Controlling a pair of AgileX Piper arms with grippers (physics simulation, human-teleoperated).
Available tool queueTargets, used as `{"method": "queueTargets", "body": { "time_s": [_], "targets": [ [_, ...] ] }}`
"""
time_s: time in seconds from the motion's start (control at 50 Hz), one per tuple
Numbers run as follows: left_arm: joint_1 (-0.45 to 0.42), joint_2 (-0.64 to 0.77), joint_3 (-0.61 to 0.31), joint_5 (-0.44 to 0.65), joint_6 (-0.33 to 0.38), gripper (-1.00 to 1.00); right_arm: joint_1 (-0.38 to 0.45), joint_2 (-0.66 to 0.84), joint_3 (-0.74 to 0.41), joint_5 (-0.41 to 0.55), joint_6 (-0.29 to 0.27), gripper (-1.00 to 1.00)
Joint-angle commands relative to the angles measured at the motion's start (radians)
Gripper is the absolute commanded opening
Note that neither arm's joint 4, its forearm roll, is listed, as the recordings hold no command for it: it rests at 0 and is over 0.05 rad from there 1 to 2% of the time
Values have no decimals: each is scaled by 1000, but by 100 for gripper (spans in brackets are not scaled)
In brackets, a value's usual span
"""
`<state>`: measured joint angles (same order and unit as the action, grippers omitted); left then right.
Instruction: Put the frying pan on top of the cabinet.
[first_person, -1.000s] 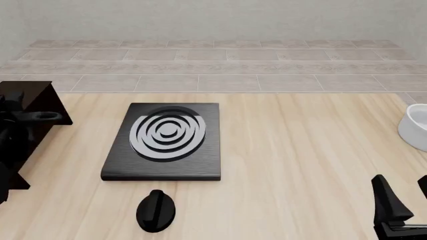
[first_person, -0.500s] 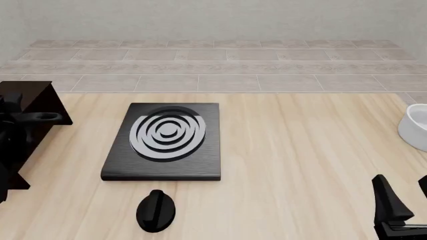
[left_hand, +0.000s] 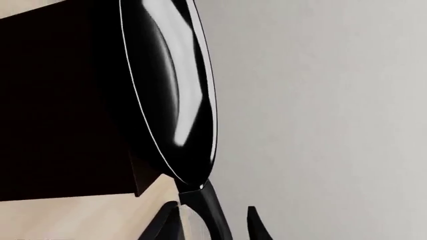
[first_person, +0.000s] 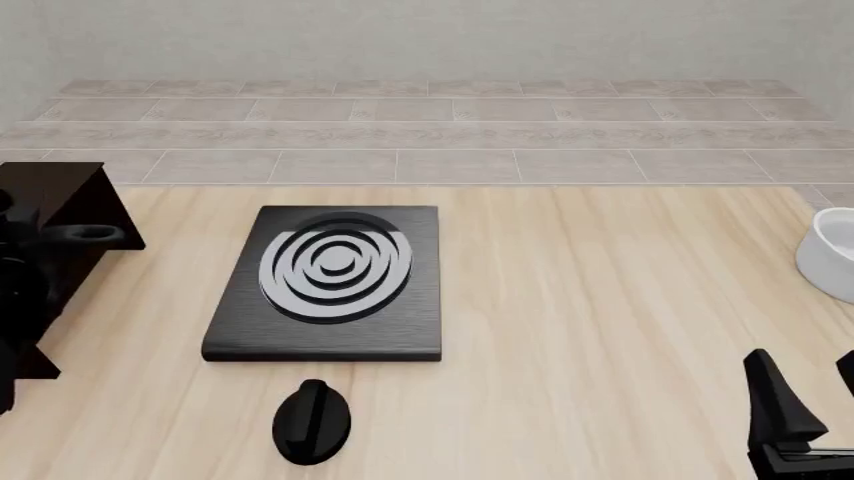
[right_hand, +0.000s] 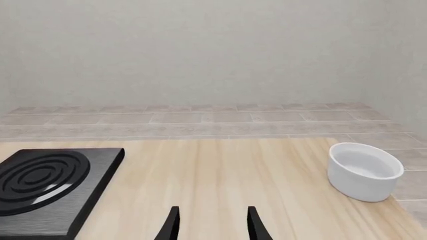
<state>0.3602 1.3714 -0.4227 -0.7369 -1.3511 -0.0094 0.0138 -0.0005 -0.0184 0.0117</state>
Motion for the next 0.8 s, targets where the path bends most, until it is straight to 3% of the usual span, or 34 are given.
{"method": "queueTargets", "body": {
  "time_s": [0.02, 0.18, 0.54, 0.8],
  "targets": [
    [22, -4, 28, -13, 7, 100, 1, 8, 0, -5, -2, 100],
    [17, -15, 70, -32, 18, 100, 2, 7, 0, -4, -3, 100],
    [-18, -187, 183, 20, 42, 100, 3, -3, 0, 7, -7, 100],
    [-58, -464, 271, 179, 31, 100, 7, 4, 0, 1, -14, 100]
  ]
}}
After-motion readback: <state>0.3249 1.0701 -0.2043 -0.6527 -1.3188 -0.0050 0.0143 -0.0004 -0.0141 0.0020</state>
